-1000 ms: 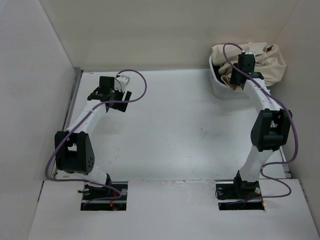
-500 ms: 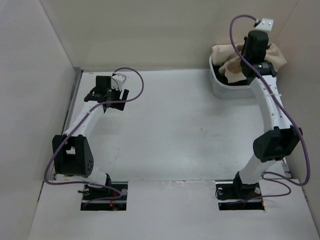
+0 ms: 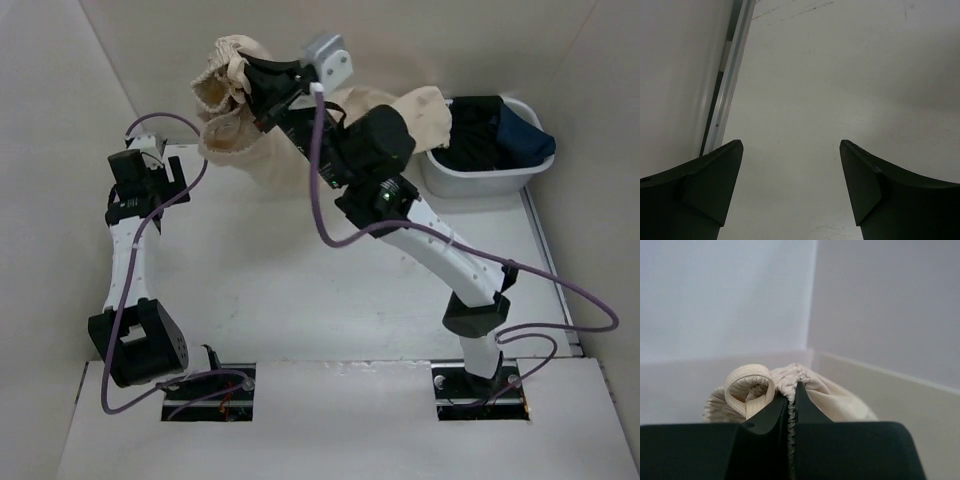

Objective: Fold and stack the trousers
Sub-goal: Move the trousers to the center of the board, then flatten the trousers out

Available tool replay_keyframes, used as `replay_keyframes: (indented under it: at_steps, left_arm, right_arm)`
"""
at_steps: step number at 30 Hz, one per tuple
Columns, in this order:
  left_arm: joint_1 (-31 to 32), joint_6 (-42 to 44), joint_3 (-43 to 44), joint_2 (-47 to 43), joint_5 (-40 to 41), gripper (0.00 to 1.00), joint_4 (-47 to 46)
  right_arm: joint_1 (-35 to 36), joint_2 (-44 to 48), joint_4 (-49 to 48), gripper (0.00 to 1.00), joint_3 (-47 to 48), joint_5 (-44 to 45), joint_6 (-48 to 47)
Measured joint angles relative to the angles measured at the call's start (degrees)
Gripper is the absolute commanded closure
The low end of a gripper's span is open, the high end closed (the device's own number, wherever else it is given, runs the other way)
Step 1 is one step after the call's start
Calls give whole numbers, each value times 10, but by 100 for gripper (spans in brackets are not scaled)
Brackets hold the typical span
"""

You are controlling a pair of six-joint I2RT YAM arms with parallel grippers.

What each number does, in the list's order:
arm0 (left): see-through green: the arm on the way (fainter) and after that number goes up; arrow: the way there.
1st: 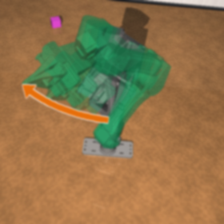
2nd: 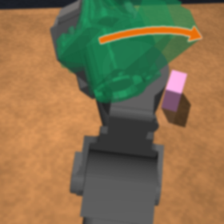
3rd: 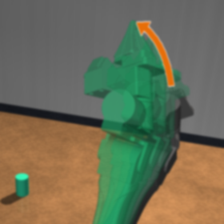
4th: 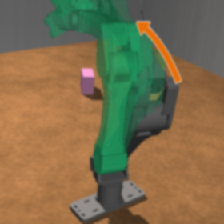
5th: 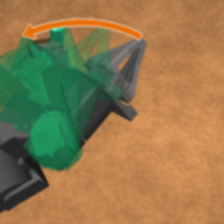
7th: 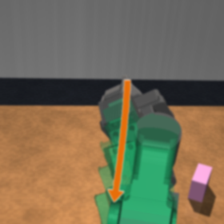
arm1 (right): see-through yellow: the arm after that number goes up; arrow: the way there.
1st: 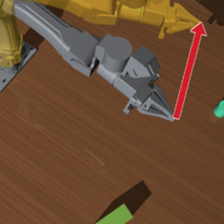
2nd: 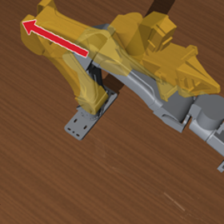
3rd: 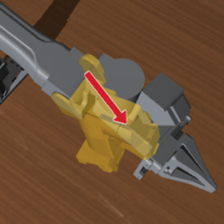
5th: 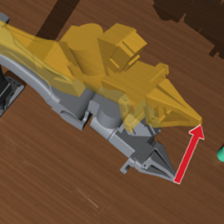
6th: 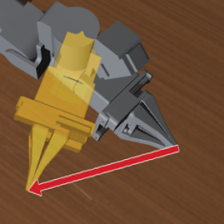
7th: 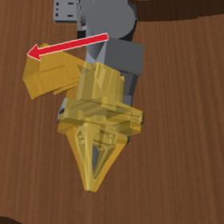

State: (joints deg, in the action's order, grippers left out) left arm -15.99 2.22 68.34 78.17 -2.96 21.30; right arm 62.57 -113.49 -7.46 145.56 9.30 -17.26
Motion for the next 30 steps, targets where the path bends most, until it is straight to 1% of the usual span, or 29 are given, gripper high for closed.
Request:
replay_keyframes:
  at_steps: [2,4,6,7,9,10,11,12,13,14,15,16,17,18,19,20,22,23,25,26,28,30]
  left_arm:
    - [3,-7,0,-8,-8,21,-2]
    - [7,-10,0,-11,-10,20,-2]
    - [12,-12,1,-11,-13,20,-3]
    - [16,-12,1,-11,-14,20,-4]
    - [22,-11,1,-11,-17,20,-5]
    - [26,-9,1,-11,-18,20,-5]
    - [30,-4,1,-11,-18,20,-5]
    - [35,0,1,-11,-18,20,-6]
    - [37,4,1,-11,-18,20,-5]
    - [41,12,1,-10,-18,20,-5]
    - [43,21,1,-10,-18,20,-5]
    - [47,31,1,-8,-18,21,-5]
    - [51,43,1,-7,-18,21,-5]
    - [55,58,1,-6,-17,21,-3]
    - [61,76,1,-6,-14,21,0]
    - [71,95,1,-6,-12,21,3]
    - [99,136,-1,-7,-6,21,12]
    - [124,167,-11,-15,2,21,17]
    - [176,210,-38,-37,12,21,41]
    - [217,233,-55,-53,13,22,66]
    - [274,253,-78,-71,16,24,98]
    - [363,269,-116,-89,21,25,139]
  right_arm:
    - [17,26,-33,96,0,-22,4]
    - [11,65,-59,95,-9,-26,14]
    - [-2,117,-79,96,-62,-17,29]
    - [-22,169,-107,96,-135,0,55]
    - [-47,227,-121,95,-221,28,93]
    - [-68,261,-139,94,-287,47,122]
    - [-90,300,-136,92,-371,71,160]
    - [-114,328,-130,87,-434,95,190]
    - [-132,337,-124,81,-471,109,212]
    - [-155,346,-116,65,-521,120,238]
    - [-180,361,-102,52,-585,120,259]
    - [-207,372,-76,33,-643,118,282]
    - [-228,377,-59,22,-677,113,295]
    - [-269,381,-18,17,-730,104,311]
    - [-301,380,14,10,-756,96,328]
    - [-354,379,68,10,-786,85,347]
    - [-419,381,127,9,-802,77,375]
    - [-456,386,154,9,-809,76,389]
    - [-494,410,181,11,-825,76,409]
    - [-497,428,190,11,-834,74,417]
    - [-483,439,191,11,-838,67,426]
    - [-452,418,185,11,-837,61,437]
